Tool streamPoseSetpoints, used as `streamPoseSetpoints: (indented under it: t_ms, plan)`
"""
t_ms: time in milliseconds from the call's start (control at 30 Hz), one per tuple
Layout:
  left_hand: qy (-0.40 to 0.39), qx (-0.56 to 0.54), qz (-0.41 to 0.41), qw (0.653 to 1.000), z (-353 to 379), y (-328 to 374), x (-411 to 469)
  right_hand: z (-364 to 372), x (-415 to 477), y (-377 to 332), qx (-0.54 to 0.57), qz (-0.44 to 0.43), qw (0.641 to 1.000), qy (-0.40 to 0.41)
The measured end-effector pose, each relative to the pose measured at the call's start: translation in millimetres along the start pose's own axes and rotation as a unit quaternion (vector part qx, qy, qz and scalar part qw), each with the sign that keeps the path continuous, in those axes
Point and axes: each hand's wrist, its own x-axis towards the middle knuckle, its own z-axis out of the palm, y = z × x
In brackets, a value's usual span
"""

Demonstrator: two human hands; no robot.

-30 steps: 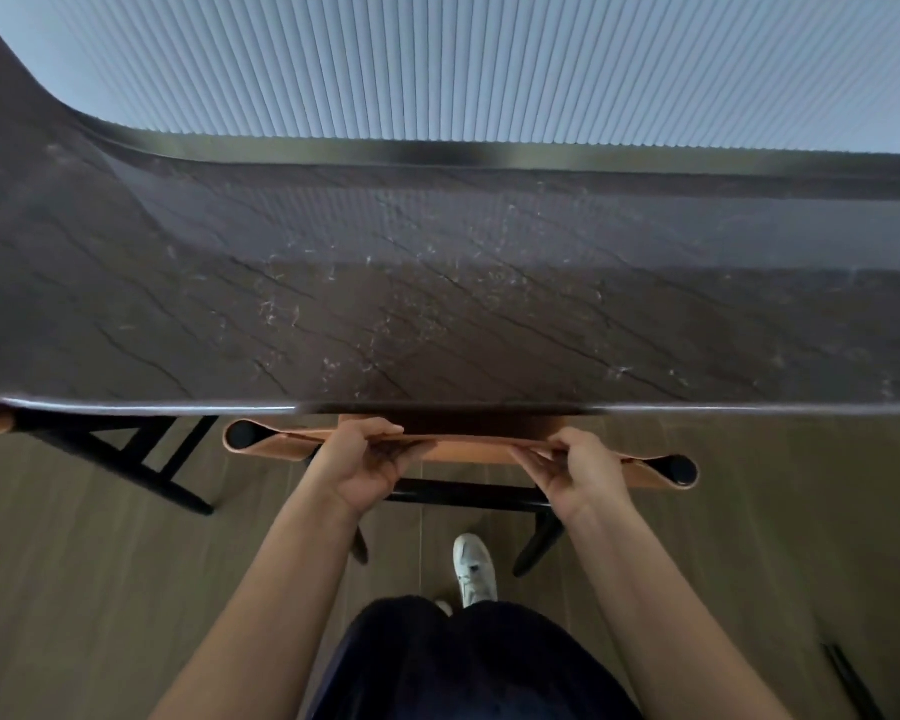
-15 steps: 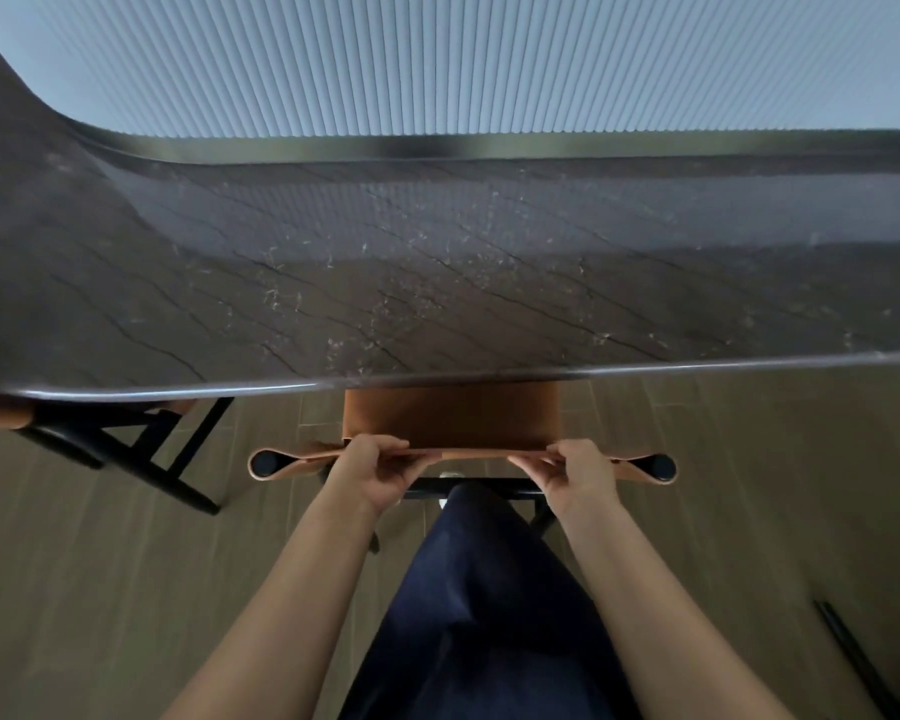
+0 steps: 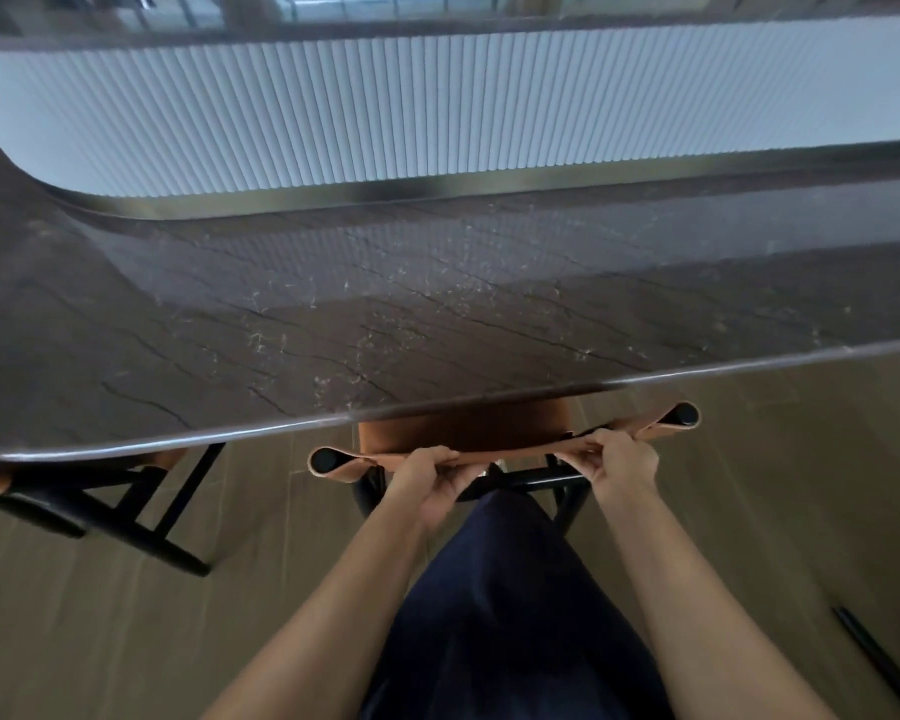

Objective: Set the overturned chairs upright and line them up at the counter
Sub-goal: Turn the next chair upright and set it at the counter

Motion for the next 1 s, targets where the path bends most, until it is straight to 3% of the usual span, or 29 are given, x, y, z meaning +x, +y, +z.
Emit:
streamPoseSetpoints:
  t_ms: [467, 1000]
  plan:
    - [-0.014, -0.013, -0.048, 0.999, 3.7, -4.4, 19.9, 3.7, 15.7, -8.7, -0.048, 0.025, 0.998, 0.040]
    - [0.012, -0.017, -0.044, 0.999, -0.9, -3.1, 23.6, 7.2, 17.7, -6.6, -0.090, 0.019, 0.994, 0.065]
